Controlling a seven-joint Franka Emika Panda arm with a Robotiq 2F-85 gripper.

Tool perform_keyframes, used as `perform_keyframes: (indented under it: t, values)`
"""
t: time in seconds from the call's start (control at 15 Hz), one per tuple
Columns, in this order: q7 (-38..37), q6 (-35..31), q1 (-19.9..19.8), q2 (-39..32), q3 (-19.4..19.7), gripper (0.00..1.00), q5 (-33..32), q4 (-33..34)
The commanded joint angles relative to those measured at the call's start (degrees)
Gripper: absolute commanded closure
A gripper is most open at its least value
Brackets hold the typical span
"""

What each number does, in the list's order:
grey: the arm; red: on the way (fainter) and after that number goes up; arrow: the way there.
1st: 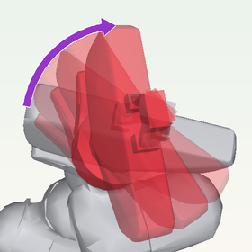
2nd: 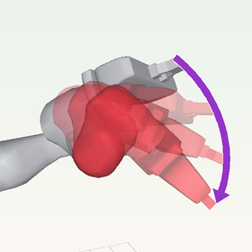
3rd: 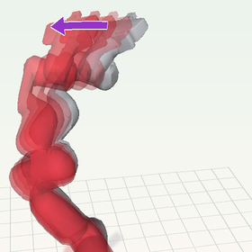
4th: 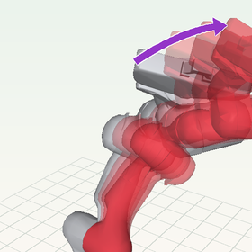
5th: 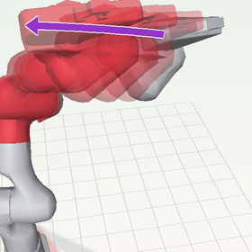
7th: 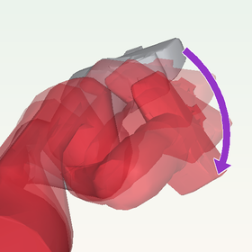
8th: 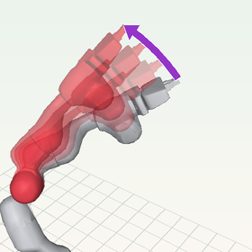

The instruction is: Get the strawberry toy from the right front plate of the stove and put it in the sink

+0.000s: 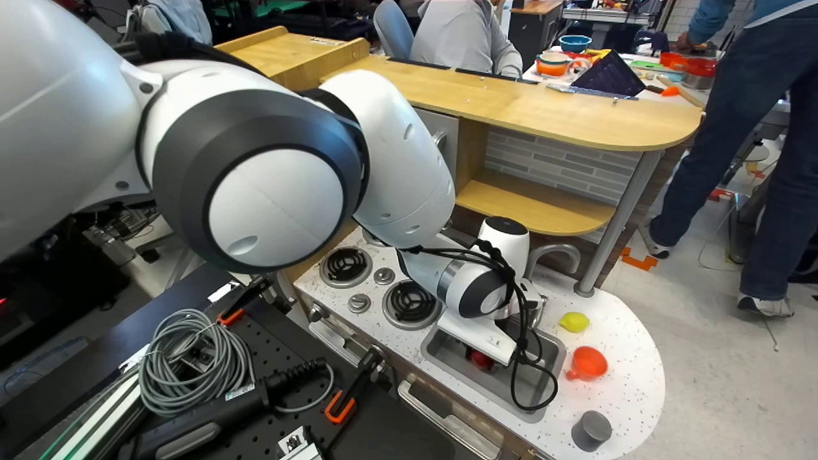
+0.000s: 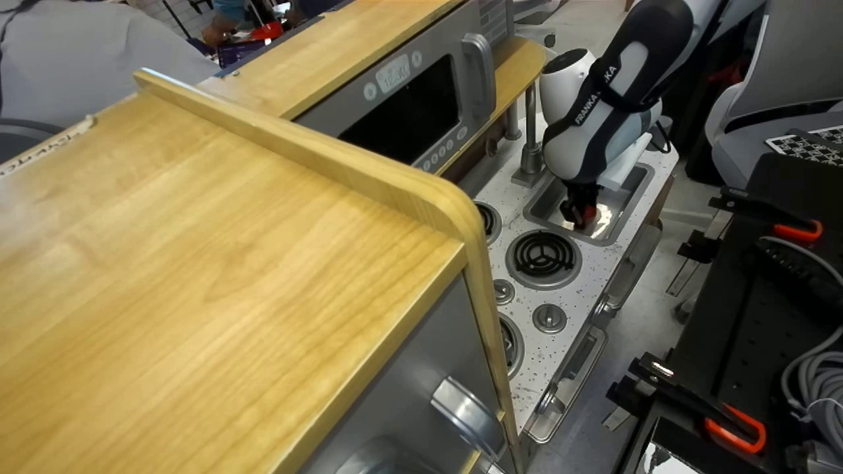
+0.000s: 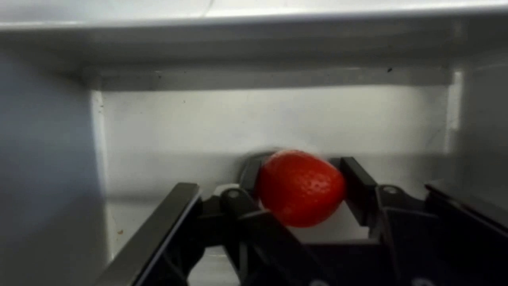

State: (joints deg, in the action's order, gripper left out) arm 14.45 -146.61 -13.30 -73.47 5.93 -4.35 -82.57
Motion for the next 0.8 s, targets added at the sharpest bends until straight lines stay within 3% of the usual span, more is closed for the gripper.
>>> perform_keyframes:
  t: [0.0, 0.2, 0.73]
  values:
    - [0.7, 2.5, -0.4, -3.1, -0.1, 0.21, -1.2, 4.6]
    - [1.3, 1.7, -0.8, -2.4, -0.7, 0.02, -0.9, 3.9]
    - [1.5, -3.0, -0.1, 5.2, -0.4, 0.00, -0.1, -5.5]
